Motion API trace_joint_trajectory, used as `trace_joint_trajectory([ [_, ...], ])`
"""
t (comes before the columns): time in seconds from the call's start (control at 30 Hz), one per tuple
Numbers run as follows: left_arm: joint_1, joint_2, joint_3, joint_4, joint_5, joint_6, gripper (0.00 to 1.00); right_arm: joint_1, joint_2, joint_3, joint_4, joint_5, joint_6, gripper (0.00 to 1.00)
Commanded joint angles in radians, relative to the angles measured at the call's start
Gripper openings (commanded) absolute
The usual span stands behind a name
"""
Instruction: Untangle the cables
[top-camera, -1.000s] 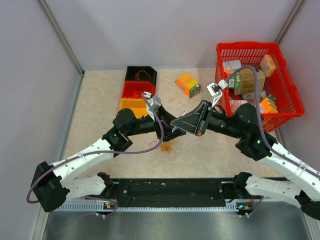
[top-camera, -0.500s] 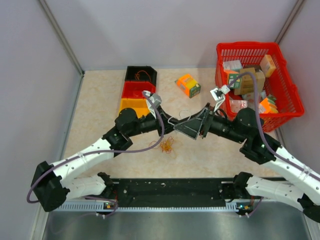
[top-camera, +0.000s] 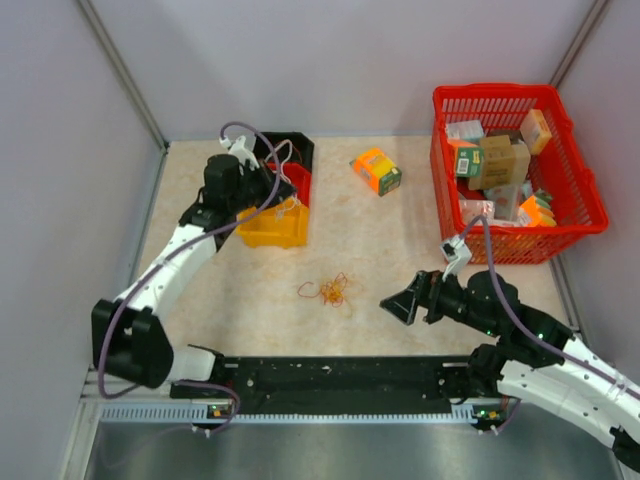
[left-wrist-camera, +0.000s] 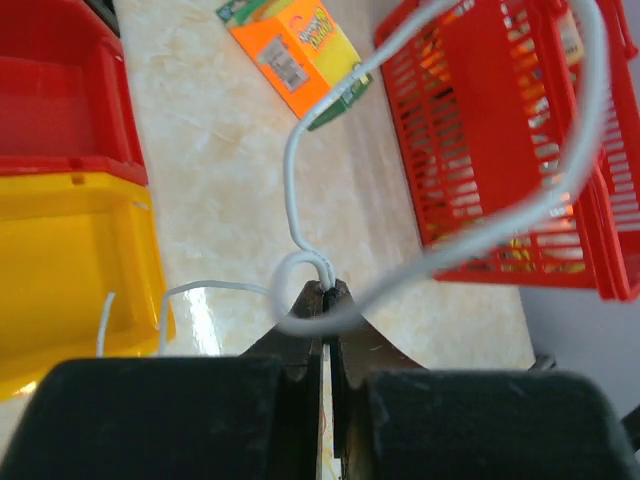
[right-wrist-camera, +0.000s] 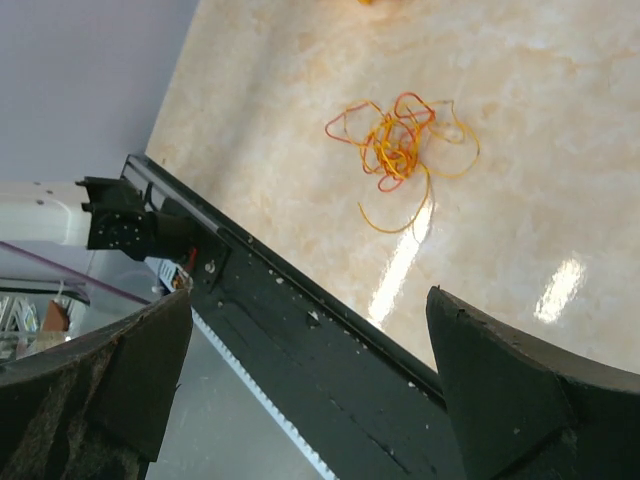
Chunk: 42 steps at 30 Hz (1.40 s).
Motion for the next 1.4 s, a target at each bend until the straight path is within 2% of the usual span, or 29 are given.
trace_joint_trajectory([
  [0.0, 0.095, 0.184, 0.165, 0.048, 0.116, -0.168, 0.00, -0.001, -0.046, -0.019, -0.001, -0.009, 0.054, 0.99],
  [0.13, 0.170, 0.358, 0.274, 0.084, 0.082, -0.282, 0.00, -0.001, -0.067, 0.001, -0.001, -0.009, 0.046, 0.99],
  [0.33, 0.233, 0.573, 0.474, 0.096, 0.054, -0.297, 0.00, -0.001, -0.102, 0.001, -0.002, -0.009, 0.065, 0.99],
  [0.4, 0.250, 0.618, 0.515, 0.065, 0.079, -0.306, 0.00, 0.000, -0.115, -0.007, -0.004, -0.009, 0.074, 0.99],
  [0.57, 0.267, 0.687, 0.584, 0.153, 0.125, -0.326, 0.00, -0.001, -0.112, -0.011, -0.004, -0.006, 0.079, 0.99],
  [0.73, 0.269, 0.696, 0.649, 0.163, 0.127, -0.309, 0.00, -0.001, -0.089, -0.004, -0.004, -0.004, 0.072, 0.99],
  [0.9, 0.270, 0.673, 0.578, 0.137, 0.087, -0.257, 0.00, -0.001, -0.076, -0.011, 0.001, 0.002, 0.074, 0.99],
  [1.0, 0.267, 0.646, 0.468, 0.169, 0.070, -0.227, 0.00, -0.001, -0.076, -0.016, 0.006, 0.005, 0.077, 0.99],
  [1.1, 0.267, 0.637, 0.353, 0.220, 0.084, -0.259, 0.00, 0.000, -0.076, -0.014, 0.009, 0.004, 0.079, 0.99],
  [1.23, 0.258, 0.634, 0.302, 0.200, 0.142, -0.282, 0.00, -0.001, -0.078, -0.016, 0.009, -0.001, 0.078, 0.99],
  [1.37, 0.238, 0.612, 0.304, 0.107, 0.082, -0.257, 0.00, -0.001, -0.078, -0.024, 0.016, 0.001, 0.085, 0.99],
])
